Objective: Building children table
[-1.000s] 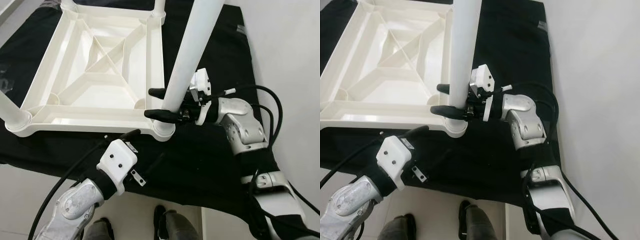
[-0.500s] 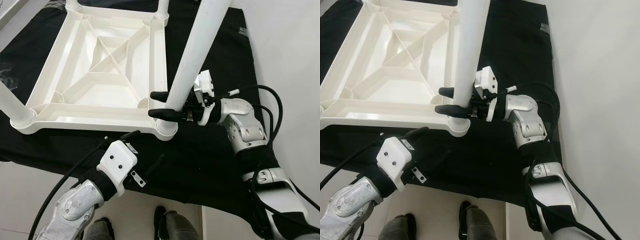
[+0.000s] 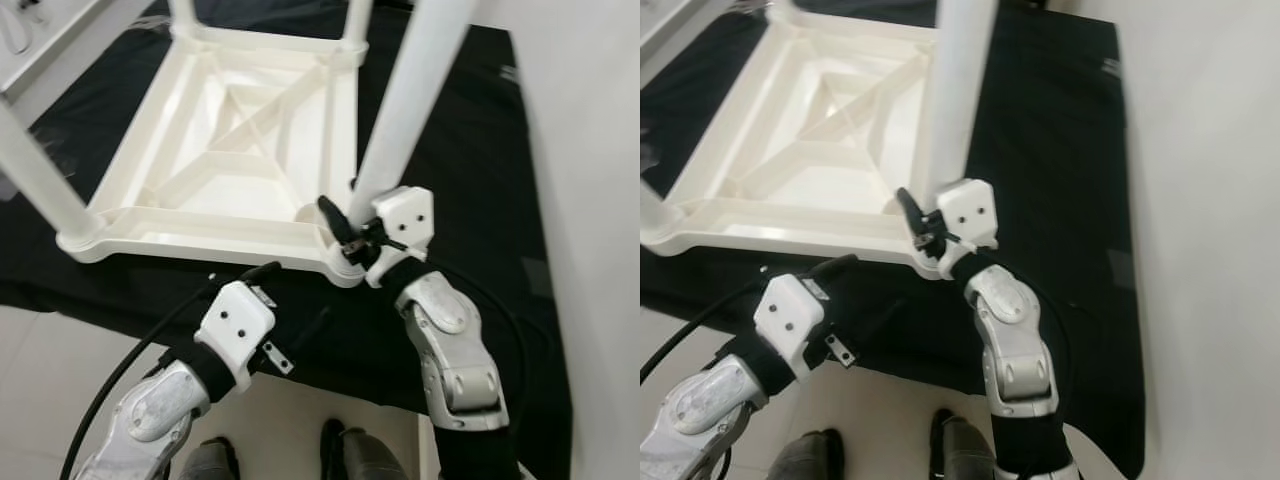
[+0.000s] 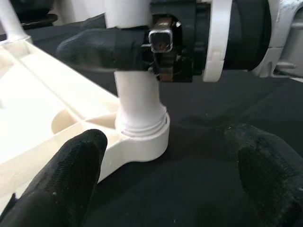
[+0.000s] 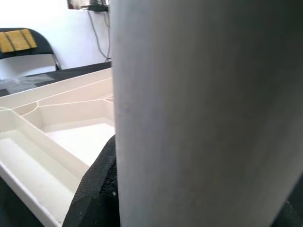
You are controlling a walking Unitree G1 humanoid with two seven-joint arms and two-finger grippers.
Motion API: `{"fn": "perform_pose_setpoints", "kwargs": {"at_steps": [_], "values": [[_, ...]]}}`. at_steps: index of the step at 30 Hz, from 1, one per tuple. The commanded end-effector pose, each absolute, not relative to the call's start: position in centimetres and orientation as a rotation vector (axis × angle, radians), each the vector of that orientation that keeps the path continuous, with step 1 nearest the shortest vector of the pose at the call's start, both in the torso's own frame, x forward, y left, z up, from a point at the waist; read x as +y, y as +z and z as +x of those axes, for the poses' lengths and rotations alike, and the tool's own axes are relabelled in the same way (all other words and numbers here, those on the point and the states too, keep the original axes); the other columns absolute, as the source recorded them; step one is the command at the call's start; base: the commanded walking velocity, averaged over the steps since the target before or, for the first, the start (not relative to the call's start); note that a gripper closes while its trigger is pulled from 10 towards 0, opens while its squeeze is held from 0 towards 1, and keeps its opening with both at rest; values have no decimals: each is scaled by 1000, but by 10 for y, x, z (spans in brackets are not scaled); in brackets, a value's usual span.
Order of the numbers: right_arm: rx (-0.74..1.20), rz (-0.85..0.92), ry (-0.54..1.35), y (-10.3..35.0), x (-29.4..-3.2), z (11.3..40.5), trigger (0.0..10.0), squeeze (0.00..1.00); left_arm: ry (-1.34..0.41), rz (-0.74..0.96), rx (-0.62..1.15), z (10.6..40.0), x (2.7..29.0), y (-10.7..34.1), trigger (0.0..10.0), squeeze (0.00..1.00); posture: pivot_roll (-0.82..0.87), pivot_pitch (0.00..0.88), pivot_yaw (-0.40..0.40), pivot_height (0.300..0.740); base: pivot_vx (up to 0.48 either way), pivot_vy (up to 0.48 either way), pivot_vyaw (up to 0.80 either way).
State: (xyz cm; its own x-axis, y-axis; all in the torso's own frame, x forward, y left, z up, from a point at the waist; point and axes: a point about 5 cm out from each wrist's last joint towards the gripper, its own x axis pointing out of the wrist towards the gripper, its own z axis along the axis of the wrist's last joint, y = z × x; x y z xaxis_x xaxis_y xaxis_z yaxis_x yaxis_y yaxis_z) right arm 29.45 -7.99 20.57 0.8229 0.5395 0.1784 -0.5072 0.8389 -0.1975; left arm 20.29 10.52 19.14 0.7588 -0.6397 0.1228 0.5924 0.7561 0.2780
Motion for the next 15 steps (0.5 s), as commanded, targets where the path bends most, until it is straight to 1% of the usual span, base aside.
{"fn": "perform_pose_setpoints", "kwargs": {"at_steps": [1, 4, 5, 9, 10, 12, 13, 15], "values": [[-38, -238, 519, 171, -87, 298, 10000, 0, -687, 225, -198, 201, 104, 186, 10000, 0, 86, 255, -124, 740, 0, 0, 0], [-57, -216, 543, 177, -82, 300, 10000, 0, -677, 231, -195, 200, 106, 185, 10000, 0, 86, 255, -124, 740, 0, 0, 0], [-80, -186, 620, 184, -77, 302, 10000, 1000, -669, 229, -199, 201, 107, 187, 10000, 0, 89, 254, -125, 740, 0, 0, 0], [-128, -114, 757, 200, -69, 304, 10000, 1000, -666, 227, -205, 202, 108, 188, 10000, 0, 89, 255, -126, 740, 0, 0, 0], [-175, -119, 888, 211, -66, 302, 10000, 1000, -665, 227, -206, 202, 107, 188, 10000, 0, 85, 258, -124, 740, 0, 0, 0], [-229, -141, 1040, 224, -63, 298, 10000, 1000, -666, 227, -206, 202, 107, 188, 10000, 0, 85, 258, -124, 740, 0, 0, 0], [-239, -147, 1071, 226, -63, 298, 10000, 1000, -666, 227, -206, 203, 107, 188, 10000, 0, 85, 258, -124, 740, 0, 0, 0], [-239, -147, 1072, 226, -63, 298, 10000, 1000, -666, 227, -206, 203, 107, 188, 10000, 0, 85, 258, -124, 740, 0, 0, 0]]}}
